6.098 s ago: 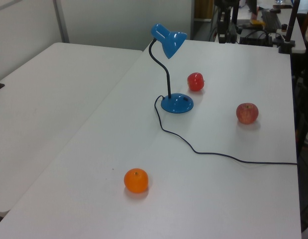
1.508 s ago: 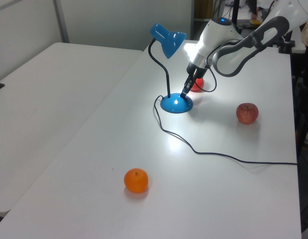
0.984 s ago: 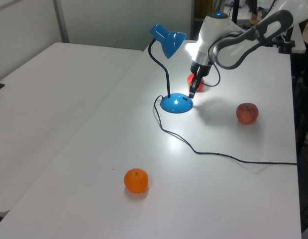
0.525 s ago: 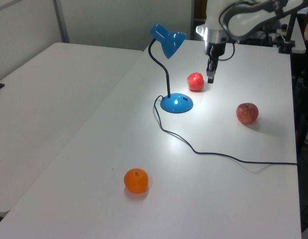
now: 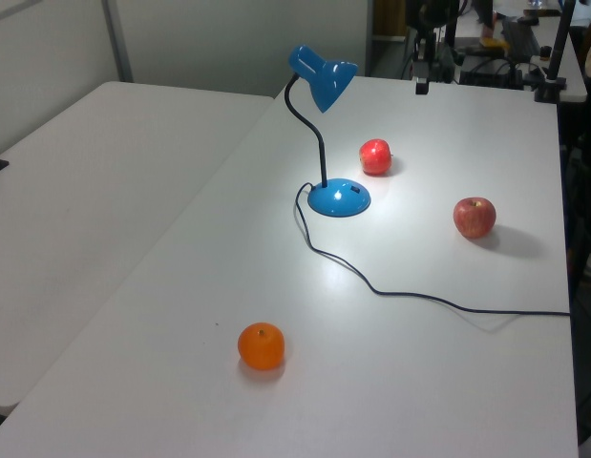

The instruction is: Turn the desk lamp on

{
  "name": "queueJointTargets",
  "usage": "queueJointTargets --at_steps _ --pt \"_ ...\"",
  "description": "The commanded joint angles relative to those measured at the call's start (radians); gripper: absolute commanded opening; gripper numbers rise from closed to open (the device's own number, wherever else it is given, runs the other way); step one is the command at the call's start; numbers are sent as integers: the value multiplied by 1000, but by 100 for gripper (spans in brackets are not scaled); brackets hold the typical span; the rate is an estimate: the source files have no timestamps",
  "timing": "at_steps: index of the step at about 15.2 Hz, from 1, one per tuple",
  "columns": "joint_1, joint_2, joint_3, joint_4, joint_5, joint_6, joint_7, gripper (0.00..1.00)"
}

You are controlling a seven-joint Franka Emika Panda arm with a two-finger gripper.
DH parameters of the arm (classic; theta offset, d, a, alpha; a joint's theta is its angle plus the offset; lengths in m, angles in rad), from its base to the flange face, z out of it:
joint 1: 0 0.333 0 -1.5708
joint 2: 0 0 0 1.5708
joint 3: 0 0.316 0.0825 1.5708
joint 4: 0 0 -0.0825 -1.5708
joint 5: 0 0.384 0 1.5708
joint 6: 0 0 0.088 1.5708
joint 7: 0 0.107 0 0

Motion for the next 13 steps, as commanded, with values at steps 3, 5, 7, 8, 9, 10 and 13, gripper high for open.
queueJointTargets --at_steps 3,5,7,8,9,10,13 --pt "146 7 -119 39 -24 -40 16 53" --pt "164 1 -133 35 -37 -41 18 100" --pt "164 -1 -133 33 -48 -46 18 100" --pt "162 -2 -133 32 -50 -46 18 100" --pt "162 -3 -133 30 -50 -46 18 100" --pt "159 -4 -133 32 -50 -47 19 100" --pt "154 -4 -132 36 -50 -53 55 100"
